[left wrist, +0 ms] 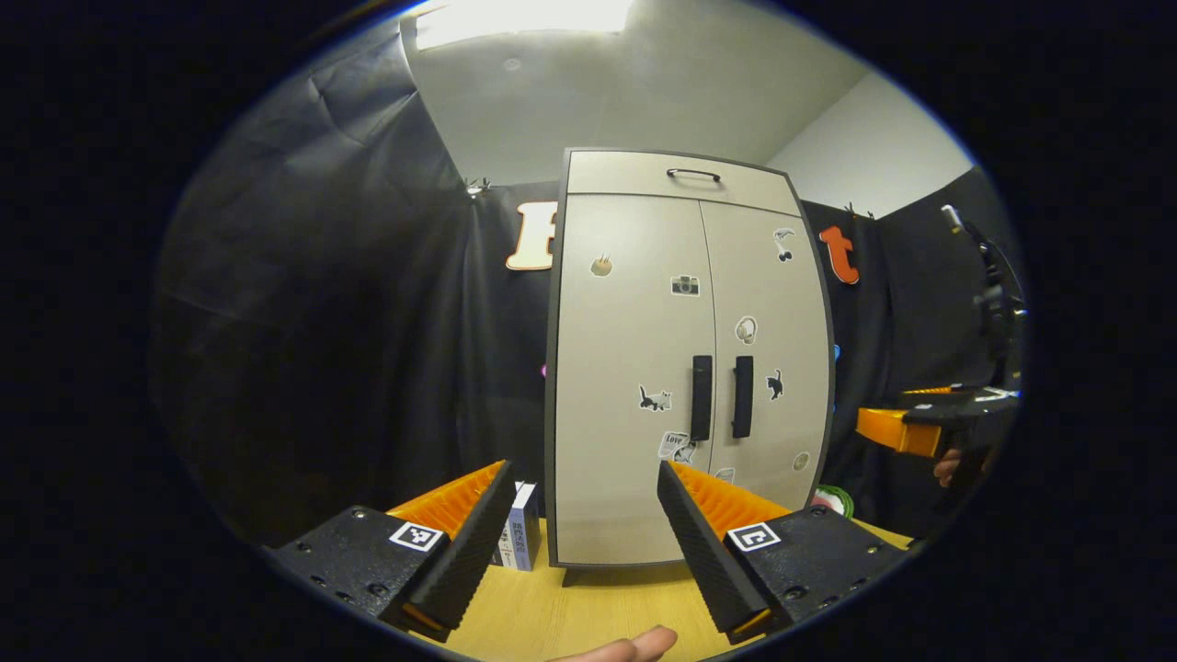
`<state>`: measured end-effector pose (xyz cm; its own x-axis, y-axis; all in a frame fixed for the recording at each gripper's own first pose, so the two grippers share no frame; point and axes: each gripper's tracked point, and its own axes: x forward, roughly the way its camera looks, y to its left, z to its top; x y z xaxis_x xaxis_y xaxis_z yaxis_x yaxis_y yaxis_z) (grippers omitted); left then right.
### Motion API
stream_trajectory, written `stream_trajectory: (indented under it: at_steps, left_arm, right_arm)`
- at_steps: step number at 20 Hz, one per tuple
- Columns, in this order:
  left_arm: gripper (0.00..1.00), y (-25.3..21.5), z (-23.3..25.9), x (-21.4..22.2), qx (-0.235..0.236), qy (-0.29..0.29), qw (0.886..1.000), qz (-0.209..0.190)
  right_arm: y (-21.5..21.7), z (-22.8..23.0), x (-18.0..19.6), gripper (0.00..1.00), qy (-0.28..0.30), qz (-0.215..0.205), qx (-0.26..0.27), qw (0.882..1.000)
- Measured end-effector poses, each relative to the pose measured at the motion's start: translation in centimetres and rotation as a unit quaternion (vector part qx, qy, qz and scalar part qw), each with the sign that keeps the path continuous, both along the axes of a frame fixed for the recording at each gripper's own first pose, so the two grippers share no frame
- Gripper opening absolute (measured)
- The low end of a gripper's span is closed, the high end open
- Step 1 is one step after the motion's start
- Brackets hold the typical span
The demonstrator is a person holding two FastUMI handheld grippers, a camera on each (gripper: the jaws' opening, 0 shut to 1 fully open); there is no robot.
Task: Open the right door of the double-door shoe cabinet with the right hand, and open the left door with the left hand.
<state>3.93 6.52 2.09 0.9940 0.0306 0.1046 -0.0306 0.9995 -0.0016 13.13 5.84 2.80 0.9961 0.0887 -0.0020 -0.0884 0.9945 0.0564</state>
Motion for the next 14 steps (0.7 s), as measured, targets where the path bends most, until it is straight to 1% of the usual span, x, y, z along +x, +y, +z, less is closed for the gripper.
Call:
stream_trajectory:
  at_steps: [2,3,4,7,10,14]
  left_arm:
    - [0.96,0.2,-0.8,0.4,-0.005,0.005,1.0,-0.007]
    - [0.99,0.5,-1.0,0.5,-0.007,0.007,1.0,-0.006]
    - [0.96,0.7,-1.2,0.5,-0.006,0.006,1.0,-0.005]
    - [0.96,1.1,-2.0,0.5,-0.008,0.011,1.0,-0.009]
    - [0.96,1.7,-2.8,0.5,-0.014,0.02,1.0,-0.009]
    - [0.97,2.6,-3.5,0.1,-0.021,0.026,0.999,-0.005]
  right_arm:
    - [1.6,0.0,2.6,0.97,0.005,0.009,0.011,1.0]
    - [2.3,0.0,3.8,0.97,0.006,0.013,0.018,1.0]
    - [3.0,0.0,5.0,0.96,0.006,0.019,0.021,1.0]
    - [5.0,0.7,8.1,0.97,-0.005,0.032,0.015,0.999]
    - [6.2,1.8,11.1,0.97,-0.023,0.03,0.008,0.999]
    - [7.9,2.7,14.4,0.97,-0.023,0.04,0.008,0.999]
